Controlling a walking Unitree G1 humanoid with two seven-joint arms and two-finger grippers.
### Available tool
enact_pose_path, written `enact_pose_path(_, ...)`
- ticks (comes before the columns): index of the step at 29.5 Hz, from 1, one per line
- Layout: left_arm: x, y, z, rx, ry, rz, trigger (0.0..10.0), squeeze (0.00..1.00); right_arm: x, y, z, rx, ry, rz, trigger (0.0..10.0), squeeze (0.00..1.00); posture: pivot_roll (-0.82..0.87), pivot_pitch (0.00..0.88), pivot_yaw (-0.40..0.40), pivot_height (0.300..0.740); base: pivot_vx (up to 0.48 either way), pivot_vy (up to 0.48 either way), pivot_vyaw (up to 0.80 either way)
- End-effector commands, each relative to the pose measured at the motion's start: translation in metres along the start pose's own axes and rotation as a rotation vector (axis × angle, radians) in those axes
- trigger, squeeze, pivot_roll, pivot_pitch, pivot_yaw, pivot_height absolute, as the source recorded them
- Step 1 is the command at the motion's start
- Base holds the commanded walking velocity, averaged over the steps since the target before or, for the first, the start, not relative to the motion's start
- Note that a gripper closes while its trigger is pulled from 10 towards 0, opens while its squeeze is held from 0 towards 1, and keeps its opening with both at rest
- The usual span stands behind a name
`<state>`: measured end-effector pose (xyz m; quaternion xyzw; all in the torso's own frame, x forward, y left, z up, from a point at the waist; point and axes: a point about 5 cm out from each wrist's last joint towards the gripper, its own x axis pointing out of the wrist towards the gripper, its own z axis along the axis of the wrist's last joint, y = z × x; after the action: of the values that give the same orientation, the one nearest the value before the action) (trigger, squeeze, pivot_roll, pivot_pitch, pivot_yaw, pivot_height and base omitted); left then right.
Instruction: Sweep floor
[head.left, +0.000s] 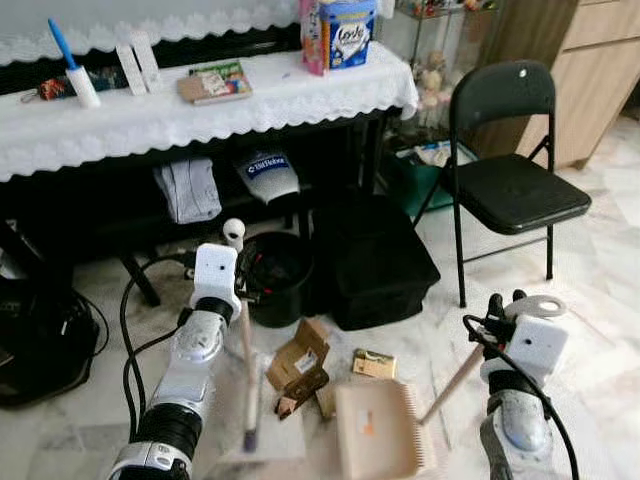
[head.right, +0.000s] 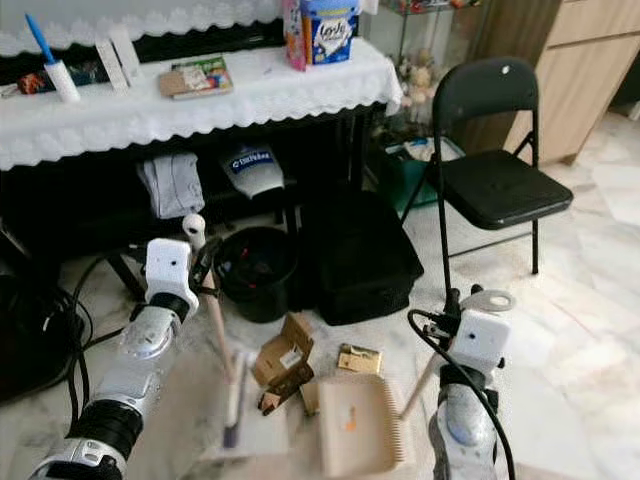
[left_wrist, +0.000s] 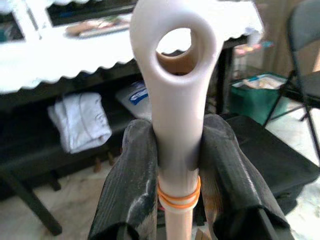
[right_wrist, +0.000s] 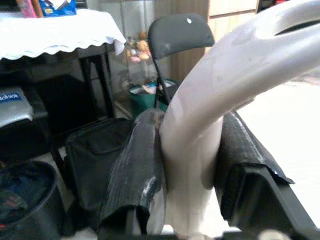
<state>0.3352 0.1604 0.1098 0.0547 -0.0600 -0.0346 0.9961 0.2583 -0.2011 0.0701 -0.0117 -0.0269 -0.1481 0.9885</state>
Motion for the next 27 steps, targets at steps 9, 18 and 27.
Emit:
enact_pose_path(9, 0.008, 0.004, 0.018, 0.002, -0.083, 0.014, 10.0, 0.0, 0.001, 0.001, 0.006, 0.017, -0.034, 0.0, 10.0, 0.0, -0.15, 0.008, 0.044, 0.74, 0.0, 0.0, 0.0)
enact_pose_path(18, 0.008, 0.012, 0.017, 0.014, -0.068, 0.072, 10.0, 0.0, -0.001, -0.017, 0.002, -0.085, -0.013, -0.12, 10.0, 0.0, -0.16, 0.013, 0.045, 0.74, 0.0, 0.0, 0.0)
enact_pose_path(27, 0.006, 0.014, 0.014, 0.023, -0.058, 0.08, 10.0, 0.0, -0.006, -0.044, -0.007, -0.187, 0.031, -0.244, 10.0, 0.0, -0.16, 0.016, 0.044, 0.74, 0.0, 0.0, 0.0)
